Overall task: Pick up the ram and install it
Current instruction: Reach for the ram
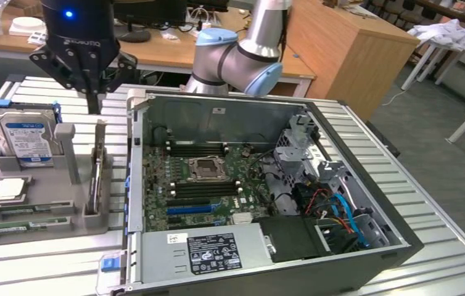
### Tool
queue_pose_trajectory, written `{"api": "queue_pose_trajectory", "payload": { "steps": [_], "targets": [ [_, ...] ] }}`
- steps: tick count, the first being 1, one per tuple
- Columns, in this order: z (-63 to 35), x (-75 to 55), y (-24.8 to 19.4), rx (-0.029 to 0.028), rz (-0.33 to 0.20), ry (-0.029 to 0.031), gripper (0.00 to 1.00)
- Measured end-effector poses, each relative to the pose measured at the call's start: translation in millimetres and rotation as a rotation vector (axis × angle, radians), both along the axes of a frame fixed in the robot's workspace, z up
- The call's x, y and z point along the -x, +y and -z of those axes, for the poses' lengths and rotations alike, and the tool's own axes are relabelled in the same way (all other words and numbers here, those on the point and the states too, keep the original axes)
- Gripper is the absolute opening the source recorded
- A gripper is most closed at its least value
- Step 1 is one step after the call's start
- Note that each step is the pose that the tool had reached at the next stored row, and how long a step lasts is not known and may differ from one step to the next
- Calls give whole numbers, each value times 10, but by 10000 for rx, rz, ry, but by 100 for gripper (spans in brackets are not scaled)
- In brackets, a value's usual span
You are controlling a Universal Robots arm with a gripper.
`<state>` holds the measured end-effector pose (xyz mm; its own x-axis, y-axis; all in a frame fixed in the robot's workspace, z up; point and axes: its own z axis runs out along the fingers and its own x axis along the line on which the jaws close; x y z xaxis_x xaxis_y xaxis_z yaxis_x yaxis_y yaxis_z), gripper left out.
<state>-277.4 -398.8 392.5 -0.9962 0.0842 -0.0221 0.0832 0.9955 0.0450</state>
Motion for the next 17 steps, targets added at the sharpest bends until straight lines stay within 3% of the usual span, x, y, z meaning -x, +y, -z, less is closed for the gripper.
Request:
{"api": "queue_pose_trajectory", "payload": {
  "steps": [17],
  "targets": [
    [4, 388, 0, 0, 78, 2, 11]
  ]
}}
